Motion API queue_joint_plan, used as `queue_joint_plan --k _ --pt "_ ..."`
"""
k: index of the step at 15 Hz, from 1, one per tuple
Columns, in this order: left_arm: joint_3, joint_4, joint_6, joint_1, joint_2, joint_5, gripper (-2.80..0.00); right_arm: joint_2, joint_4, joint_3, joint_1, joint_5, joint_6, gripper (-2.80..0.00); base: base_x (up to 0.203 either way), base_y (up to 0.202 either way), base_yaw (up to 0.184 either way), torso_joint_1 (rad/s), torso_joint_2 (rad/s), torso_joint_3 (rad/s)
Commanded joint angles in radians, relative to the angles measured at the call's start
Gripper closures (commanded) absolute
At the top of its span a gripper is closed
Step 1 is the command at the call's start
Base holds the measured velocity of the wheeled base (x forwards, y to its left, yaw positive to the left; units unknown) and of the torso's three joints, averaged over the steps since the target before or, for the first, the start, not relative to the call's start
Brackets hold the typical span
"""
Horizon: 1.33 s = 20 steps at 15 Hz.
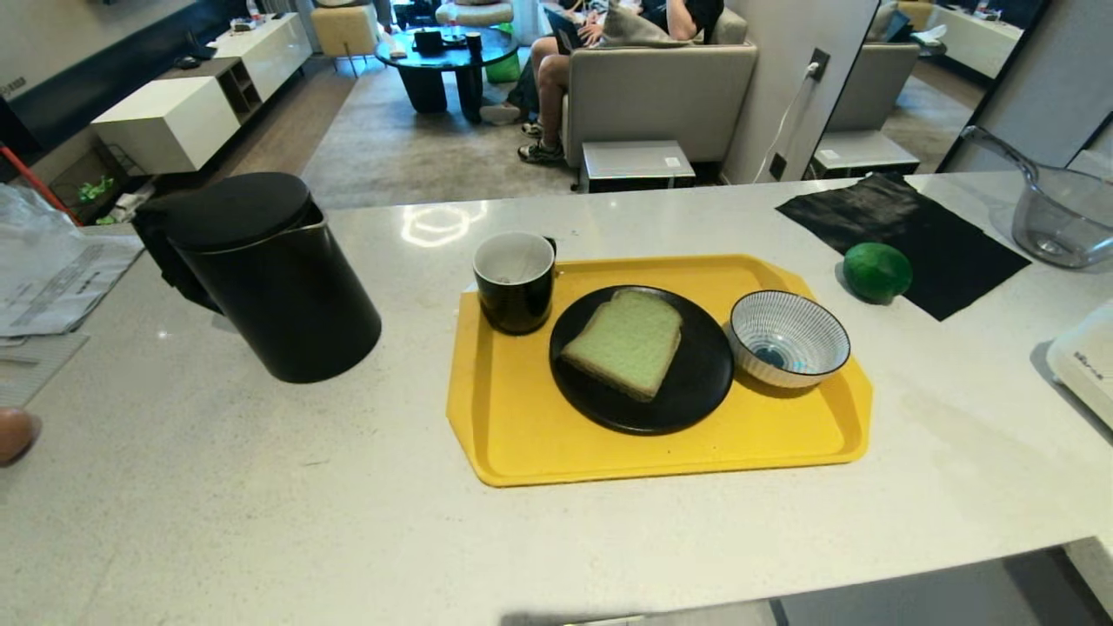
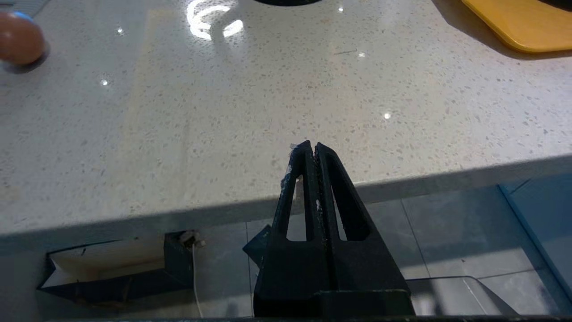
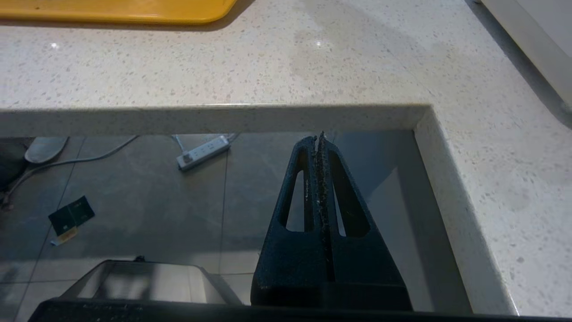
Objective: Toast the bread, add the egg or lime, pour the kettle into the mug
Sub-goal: Pick up the egg
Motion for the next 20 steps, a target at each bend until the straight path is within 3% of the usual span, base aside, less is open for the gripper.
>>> queue_joint_plan --k 1,10,17,20 --pt "0.017 -0.001 0.0 0.0 -0.001 0.0 0.0 0.0 0.0 0.002 0.001 0.0 0.0 0.0 0.0 0.0 0.0 0.0 0.0 0.0" --pt "0.017 -0.001 -0.002 0.001 -0.001 0.001 0.0 0.0 0.0 0.002 0.001 0.0 0.002 0.0 -0.008 0.0 0.0 0.001 0.0 0.0" --pt "0.017 -0.001 -0.002 0.0 -0.001 0.006 0.0 0.0 0.0 0.002 0.001 0.0 0.002 0.0 -0.183 0.0 0.0 0.002 0.0 0.004" --pt "0.017 -0.001 -0.003 0.001 -0.001 0.006 0.0 0.0 0.0 0.002 0.001 0.003 -0.003 0.0 -0.031 0.0 0.001 -0.006 0.0 0.001"
